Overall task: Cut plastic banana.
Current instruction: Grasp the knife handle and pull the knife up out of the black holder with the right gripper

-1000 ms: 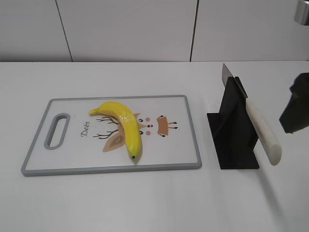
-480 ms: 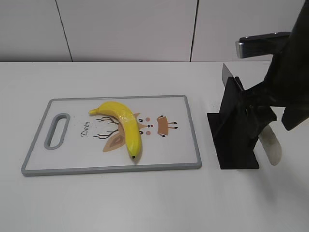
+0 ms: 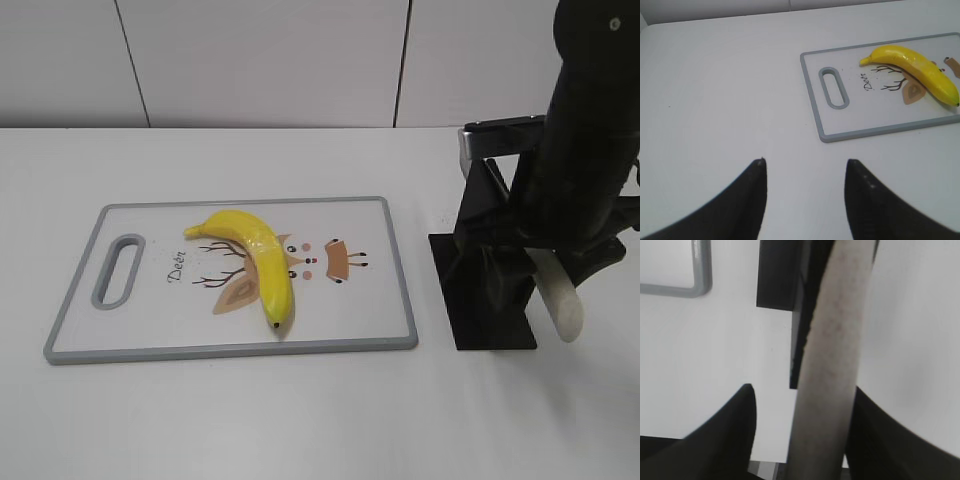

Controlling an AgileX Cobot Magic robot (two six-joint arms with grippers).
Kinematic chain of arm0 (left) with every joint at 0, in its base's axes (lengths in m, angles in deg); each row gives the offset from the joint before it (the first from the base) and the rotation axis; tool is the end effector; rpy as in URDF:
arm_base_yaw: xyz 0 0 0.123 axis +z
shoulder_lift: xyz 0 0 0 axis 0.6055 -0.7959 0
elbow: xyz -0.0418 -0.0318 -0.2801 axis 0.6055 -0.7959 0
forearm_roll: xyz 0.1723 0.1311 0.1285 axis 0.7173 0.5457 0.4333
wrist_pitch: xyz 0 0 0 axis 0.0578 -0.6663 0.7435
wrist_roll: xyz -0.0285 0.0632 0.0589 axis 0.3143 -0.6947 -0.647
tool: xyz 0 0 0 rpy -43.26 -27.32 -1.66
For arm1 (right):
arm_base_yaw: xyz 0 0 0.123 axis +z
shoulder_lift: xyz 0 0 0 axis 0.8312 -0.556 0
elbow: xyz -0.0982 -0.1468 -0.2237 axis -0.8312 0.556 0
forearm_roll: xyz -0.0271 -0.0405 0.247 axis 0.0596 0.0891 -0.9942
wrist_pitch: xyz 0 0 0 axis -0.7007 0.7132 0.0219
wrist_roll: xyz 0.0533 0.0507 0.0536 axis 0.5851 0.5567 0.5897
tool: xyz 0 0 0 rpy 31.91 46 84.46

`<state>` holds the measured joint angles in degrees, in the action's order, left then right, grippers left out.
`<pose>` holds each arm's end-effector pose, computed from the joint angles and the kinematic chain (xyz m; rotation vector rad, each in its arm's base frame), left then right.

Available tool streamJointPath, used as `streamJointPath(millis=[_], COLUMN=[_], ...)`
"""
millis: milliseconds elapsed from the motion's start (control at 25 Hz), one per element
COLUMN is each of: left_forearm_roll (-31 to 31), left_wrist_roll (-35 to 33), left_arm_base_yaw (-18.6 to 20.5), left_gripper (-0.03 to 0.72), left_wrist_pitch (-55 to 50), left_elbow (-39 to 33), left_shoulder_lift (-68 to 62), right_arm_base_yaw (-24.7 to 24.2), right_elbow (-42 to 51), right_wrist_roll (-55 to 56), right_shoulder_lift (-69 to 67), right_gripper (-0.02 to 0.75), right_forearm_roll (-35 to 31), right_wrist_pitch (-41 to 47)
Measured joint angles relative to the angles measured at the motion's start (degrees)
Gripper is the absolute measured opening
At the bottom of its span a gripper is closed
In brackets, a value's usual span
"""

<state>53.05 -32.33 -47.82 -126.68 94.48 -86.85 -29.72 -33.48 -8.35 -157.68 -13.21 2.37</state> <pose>-0.0062 -0.0025 0.2719 0.3403 2.0507 -0.0789 0.2761 0.1399 0.2075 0.2373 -3.1195 -0.0288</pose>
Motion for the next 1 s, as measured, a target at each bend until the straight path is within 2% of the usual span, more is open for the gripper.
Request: streamJointPath(millis=[360, 760, 1000], left_forearm_roll=[0.00, 0.00, 0.00], left_wrist_roll=[0.00, 0.00, 0.00], left_arm_base_yaw=[0.00, 0.00, 0.00], left_gripper=[0.464, 0.464, 0.464], left_wrist_pitch=[0.00, 0.00, 0.00], left_elbow=[0.00, 0.00, 0.00], left_shoulder_lift=[0.00, 0.00, 0.00], right_arm_base_yaw=[0.00, -0.07, -0.07], right_elbow=[0.00, 0.00, 0.00], right_wrist_roll=[1.95, 3.12, 4.02], right_shoulder_lift=[0.00, 0.53, 5.88], right_gripper=[0.181, 0.169, 0.169], right_forearm_roll=[0.00, 0.12, 0.13], right_wrist_pitch=[3.74, 3.88, 4.45])
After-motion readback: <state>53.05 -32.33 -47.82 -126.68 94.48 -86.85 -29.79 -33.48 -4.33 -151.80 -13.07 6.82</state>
